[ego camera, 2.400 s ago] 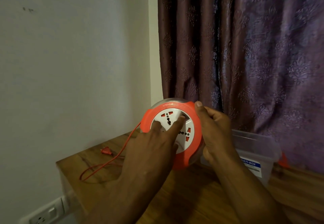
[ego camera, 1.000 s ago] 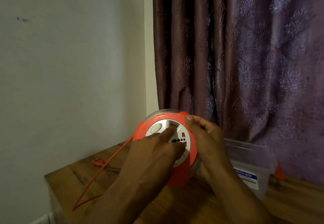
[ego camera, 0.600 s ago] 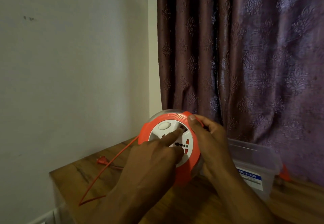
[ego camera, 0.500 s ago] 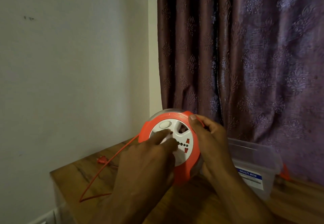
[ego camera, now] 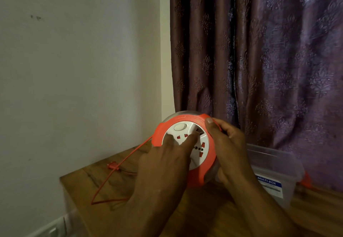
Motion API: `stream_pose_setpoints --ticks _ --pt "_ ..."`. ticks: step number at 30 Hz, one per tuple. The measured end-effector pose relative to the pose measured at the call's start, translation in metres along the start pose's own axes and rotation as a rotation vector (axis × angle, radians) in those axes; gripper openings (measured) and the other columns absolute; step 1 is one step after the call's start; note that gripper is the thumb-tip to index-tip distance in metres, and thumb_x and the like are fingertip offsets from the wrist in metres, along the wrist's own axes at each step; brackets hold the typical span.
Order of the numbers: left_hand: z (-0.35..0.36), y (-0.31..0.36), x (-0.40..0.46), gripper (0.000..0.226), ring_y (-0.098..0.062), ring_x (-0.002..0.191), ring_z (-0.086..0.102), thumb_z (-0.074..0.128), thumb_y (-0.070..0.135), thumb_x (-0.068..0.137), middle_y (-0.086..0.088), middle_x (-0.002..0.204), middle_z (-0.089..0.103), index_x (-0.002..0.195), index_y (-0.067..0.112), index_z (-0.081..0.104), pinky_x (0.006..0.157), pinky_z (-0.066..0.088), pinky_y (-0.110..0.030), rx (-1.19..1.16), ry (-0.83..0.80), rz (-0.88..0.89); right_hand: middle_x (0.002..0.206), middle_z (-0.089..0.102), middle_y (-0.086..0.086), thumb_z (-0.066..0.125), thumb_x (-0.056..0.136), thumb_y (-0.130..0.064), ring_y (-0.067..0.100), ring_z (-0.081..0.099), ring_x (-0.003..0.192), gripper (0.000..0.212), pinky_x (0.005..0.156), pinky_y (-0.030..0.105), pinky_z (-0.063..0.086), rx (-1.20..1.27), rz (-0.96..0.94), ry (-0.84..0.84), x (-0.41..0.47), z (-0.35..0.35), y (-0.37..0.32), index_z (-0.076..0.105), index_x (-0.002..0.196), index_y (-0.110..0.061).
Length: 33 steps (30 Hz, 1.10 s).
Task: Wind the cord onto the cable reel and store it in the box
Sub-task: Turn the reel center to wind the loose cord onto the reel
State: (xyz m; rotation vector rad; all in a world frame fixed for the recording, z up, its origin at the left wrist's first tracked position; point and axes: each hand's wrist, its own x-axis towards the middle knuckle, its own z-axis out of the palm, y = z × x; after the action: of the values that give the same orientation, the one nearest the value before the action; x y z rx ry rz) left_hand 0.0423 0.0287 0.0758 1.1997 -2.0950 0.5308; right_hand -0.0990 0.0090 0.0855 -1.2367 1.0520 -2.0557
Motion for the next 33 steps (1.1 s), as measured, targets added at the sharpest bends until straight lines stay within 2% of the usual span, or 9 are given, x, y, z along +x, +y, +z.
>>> stream_pose_setpoints --ticks 3,6,15,18,21,22,27,30,33 --pt "-0.002 0.005 0.000 0.073 -0.032 0.097 0.061 0.054 0.034 0.084 -0.008 0.142 0.037 0.132 0.055 0.003 0.066 0.051 -0.036 0.014 -0.020 -0.010 0.084 0.079 -0.005 0.067 0.089 -0.035 0.023 0.076 0.086 0.012 0.079 0.046 0.062 0.001 0.002 0.005 0.000 0.000 0.000 0.076 0.083 -0.041" --pt "-0.001 0.007 0.000 0.071 -0.034 0.109 0.056 0.055 0.034 0.084 -0.009 0.151 0.020 0.131 0.053 0.005 0.077 0.052 -0.040 0.002 -0.041 0.006 0.088 0.079 -0.002 0.068 0.088 -0.036 0.024 0.075 0.087 0.009 0.081 0.050 0.061 0.007 0.009 0.002 0.000 -0.001 0.000 0.076 0.087 -0.037" --pt "-0.009 0.012 0.004 0.049 -0.034 0.112 0.054 0.056 0.037 0.086 -0.009 0.152 0.019 0.125 0.044 0.028 0.081 0.051 -0.041 0.049 -0.067 0.063 0.087 0.079 -0.001 0.068 0.089 -0.034 0.025 0.075 0.087 0.013 0.083 0.052 0.060 0.008 -0.004 -0.009 -0.002 0.000 -0.005 0.076 0.080 -0.039" --pt "-0.013 0.011 0.005 0.041 -0.035 0.102 0.060 0.062 0.033 0.080 -0.012 0.146 0.034 0.115 0.042 0.042 0.070 0.054 -0.041 0.045 -0.055 0.079 0.087 0.079 -0.001 0.066 0.090 -0.033 0.024 0.075 0.087 0.017 0.084 0.050 0.060 0.005 0.003 -0.015 -0.003 0.000 -0.006 0.076 0.078 -0.040" --pt "-0.027 0.013 0.009 0.024 -0.035 0.067 0.066 0.060 0.029 0.063 -0.016 0.118 0.061 0.086 0.036 0.060 0.042 0.050 -0.038 0.031 -0.104 0.093 0.084 0.079 -0.003 0.066 0.091 -0.030 0.022 0.076 0.086 0.022 0.084 0.049 0.060 0.007 0.004 -0.016 -0.004 -0.001 -0.008 0.076 0.074 -0.041" --pt "-0.028 0.013 0.010 0.023 -0.035 0.062 0.066 0.058 0.029 0.059 -0.016 0.113 0.064 0.081 0.034 0.062 0.039 0.049 -0.037 0.034 -0.087 0.105 0.084 0.079 -0.004 0.065 0.091 -0.030 0.021 0.076 0.085 0.024 0.083 0.049 0.061 0.005 0.003 -0.017 -0.005 -0.001 -0.009 0.076 0.073 -0.042" --pt "-0.021 0.014 0.006 0.029 -0.039 0.088 0.065 0.080 0.030 0.062 -0.011 0.123 0.060 0.088 0.032 0.066 0.058 0.055 -0.049 0.039 -0.069 0.112 0.085 0.079 -0.003 0.065 0.091 -0.032 0.022 0.076 0.084 0.022 0.081 0.049 0.061 -0.003 0.003 -0.027 -0.007 -0.001 -0.010 0.075 0.073 -0.041" --pt "-0.023 0.012 0.008 0.034 -0.036 0.075 0.068 0.090 0.022 0.044 -0.008 0.109 0.069 0.069 0.026 0.067 0.047 0.054 -0.046 0.064 -0.014 0.160 0.084 0.079 -0.004 0.065 0.090 -0.031 0.022 0.076 0.082 0.026 0.080 0.048 0.061 0.012 0.007 -0.034 -0.007 0.000 -0.010 0.075 0.071 -0.045" --pt "-0.023 0.008 0.010 0.032 -0.035 0.073 0.067 0.089 0.013 0.042 -0.006 0.108 0.069 0.060 0.020 0.063 0.046 0.054 -0.043 0.065 0.052 0.213 0.083 0.079 -0.003 0.066 0.090 -0.029 0.021 0.076 0.081 0.024 0.080 0.046 0.062 0.031 0.023 -0.038 -0.007 0.000 -0.010 0.076 0.071 -0.040"
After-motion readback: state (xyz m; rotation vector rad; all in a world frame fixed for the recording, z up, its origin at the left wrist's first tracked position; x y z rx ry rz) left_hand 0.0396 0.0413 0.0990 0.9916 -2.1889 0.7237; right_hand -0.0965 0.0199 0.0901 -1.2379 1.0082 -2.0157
